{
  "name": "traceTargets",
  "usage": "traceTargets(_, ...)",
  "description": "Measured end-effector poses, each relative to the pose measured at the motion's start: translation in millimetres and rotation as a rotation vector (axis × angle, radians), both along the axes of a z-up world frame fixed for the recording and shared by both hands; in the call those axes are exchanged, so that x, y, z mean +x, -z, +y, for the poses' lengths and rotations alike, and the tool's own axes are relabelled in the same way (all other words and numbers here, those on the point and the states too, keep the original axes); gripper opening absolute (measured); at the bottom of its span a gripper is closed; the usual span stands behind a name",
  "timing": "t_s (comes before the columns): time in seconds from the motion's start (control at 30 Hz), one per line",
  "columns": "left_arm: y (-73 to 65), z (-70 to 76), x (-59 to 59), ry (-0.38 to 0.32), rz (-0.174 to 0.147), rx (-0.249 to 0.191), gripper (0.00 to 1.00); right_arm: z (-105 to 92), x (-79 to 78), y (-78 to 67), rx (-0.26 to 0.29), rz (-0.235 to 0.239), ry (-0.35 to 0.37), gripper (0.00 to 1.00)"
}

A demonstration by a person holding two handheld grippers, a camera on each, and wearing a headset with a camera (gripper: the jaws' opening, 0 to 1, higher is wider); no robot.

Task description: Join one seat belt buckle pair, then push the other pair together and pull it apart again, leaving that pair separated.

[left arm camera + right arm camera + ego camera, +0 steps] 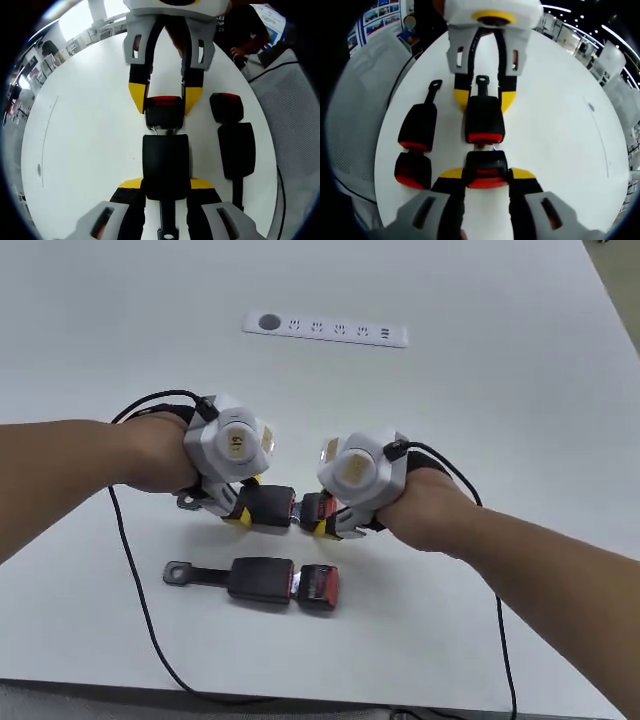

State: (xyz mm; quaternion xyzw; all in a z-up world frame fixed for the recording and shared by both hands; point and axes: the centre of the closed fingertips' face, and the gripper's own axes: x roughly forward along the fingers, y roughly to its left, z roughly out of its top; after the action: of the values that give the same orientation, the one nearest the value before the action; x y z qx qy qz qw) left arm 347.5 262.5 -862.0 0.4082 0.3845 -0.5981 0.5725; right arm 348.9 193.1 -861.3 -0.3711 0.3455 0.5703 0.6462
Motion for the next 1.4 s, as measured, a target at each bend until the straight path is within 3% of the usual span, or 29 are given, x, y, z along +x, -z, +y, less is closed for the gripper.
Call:
traceTargets(0.47, -3.1, -0.3, -2.5, -0.011, 0.003, -0.025, 0.32, -18.0, -3.3, -1.6, 0.019, 0.008, -0.007, 0.34)
traceTargets(0.8, -3.2, -0.8, -2.3, -0.005, 0.002, -0.026, 0.32, -70.2, -7.2, -1.3, -0.018, -0.001, 0.010, 0.34)
traceTargets(1.2, -3.2, -1.8, -3.3, -0.001, 0.001, -0.024, 0.33, -148.9, -15.6, 2.3, -0.086, 0.001, 0.063, 0.36)
traceTargets(1.4, -3.2, -3.3, -3.1, 0.014, -0.013, -0.023, 0.33, -162.1, -14.8, 3.1, -0.083, -0.006, 0.054, 0.36)
